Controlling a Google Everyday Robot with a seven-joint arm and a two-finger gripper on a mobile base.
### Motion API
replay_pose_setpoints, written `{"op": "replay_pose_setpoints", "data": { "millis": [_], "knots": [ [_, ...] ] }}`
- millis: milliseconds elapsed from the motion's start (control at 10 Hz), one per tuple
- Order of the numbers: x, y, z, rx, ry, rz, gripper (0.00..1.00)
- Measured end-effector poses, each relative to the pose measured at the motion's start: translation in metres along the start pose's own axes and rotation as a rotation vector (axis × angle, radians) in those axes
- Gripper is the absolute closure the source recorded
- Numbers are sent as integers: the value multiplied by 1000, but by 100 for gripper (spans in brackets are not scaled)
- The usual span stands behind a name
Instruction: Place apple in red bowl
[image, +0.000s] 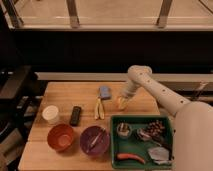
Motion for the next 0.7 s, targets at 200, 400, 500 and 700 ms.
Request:
{"op": "replay_pose_setpoints", "data": {
  "millis": [200,400,500,700],
  "knots": [
    [-23,4,-19,17,-15,-37,100],
    [-62,16,-28,11,-86,-90,100],
    [-86,25,-26,-1,-115,-127,100],
    [-110,36,-25,-17,-136,-167,100]
  ]
}}
